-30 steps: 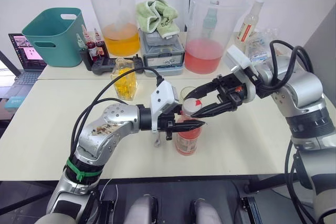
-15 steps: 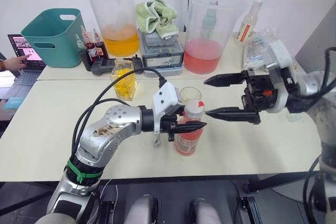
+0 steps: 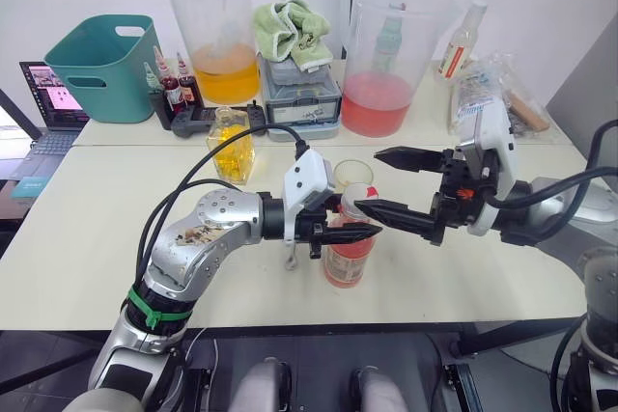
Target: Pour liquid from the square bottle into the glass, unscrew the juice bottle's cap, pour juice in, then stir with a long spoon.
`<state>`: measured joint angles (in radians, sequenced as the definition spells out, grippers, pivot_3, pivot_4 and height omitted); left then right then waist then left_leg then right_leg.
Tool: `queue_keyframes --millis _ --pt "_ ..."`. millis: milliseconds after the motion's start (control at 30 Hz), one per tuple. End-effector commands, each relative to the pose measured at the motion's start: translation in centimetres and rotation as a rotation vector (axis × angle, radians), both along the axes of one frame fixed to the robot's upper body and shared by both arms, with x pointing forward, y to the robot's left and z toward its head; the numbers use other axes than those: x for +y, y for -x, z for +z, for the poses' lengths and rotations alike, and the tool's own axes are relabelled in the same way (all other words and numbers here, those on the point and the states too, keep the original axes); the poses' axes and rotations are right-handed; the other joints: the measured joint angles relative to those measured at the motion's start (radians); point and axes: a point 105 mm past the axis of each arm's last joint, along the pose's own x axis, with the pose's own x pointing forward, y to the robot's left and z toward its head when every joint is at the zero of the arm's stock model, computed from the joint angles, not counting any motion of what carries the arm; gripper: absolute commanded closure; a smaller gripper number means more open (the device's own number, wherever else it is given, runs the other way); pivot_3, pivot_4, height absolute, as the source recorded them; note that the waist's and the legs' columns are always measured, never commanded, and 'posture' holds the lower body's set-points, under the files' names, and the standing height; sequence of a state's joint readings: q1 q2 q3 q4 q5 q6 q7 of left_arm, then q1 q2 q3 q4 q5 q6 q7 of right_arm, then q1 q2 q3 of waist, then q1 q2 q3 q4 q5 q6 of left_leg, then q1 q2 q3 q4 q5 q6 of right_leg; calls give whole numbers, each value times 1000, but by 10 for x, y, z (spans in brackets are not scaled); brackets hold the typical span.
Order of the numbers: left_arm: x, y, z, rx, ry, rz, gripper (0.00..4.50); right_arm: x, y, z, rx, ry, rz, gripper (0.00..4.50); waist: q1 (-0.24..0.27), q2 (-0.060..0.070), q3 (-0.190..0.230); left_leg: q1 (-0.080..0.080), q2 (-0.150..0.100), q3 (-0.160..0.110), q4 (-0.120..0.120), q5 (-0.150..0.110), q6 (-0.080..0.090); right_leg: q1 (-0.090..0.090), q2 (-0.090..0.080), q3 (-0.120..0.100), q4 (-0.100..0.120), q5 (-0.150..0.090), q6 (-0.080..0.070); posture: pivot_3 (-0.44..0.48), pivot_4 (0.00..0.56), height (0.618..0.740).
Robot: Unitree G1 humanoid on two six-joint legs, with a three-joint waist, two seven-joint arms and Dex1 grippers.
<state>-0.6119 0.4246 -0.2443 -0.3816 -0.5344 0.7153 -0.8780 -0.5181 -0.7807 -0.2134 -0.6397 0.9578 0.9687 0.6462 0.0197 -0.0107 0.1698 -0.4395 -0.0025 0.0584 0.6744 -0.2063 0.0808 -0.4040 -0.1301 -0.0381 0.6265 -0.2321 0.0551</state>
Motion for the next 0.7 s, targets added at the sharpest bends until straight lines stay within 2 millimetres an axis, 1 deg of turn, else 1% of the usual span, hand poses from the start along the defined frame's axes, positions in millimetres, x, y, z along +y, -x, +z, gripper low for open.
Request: queue_keyframes --millis 33,167,300,433,500,600,700 --pt "-5 7 -13 50 -23 -45 2884 0 3 7 -32 -9 -17 76 1 0 0 0 0 0 0 0 0 0 0 0 0 0 0 0 150 736" --pt "-6 7 -14 51 -20 -43 2884 4 5 4 -15 0 3 76 1 0 0 0 0 0 0 0 0 0 0 0 0 0 0 0 150 736" --pt "-5 7 -15 50 -20 -41 2884 11 12 0 27 13 65 76 2 0 0 0 0 0 0 0 0 0 0 0 0 0 0 0 150 736" --pt "-5 7 -15 48 -21 -39 2884 14 11 -1 29 23 71 76 2 0 0 0 0 0 0 0 0 0 0 0 0 0 0 0 150 736" --pt "-5 7 -15 46 -20 -35 2884 15 8 -3 34 32 65 76 2 0 0 0 0 0 0 0 0 0 0 0 0 0 0 0 150 736" --pt "-5 7 -14 45 -20 -33 2884 15 7 -4 34 32 66 859 3 0 0 0 0 0 0 0 0 0 1 0 0 0 0 0 150 736" --pt "-5 6 -14 43 -20 -31 2884 17 9 -2 29 22 88 1892 3 0 0 0 0 0 1 0 0 0 1 0 0 0 0 0 150 736"
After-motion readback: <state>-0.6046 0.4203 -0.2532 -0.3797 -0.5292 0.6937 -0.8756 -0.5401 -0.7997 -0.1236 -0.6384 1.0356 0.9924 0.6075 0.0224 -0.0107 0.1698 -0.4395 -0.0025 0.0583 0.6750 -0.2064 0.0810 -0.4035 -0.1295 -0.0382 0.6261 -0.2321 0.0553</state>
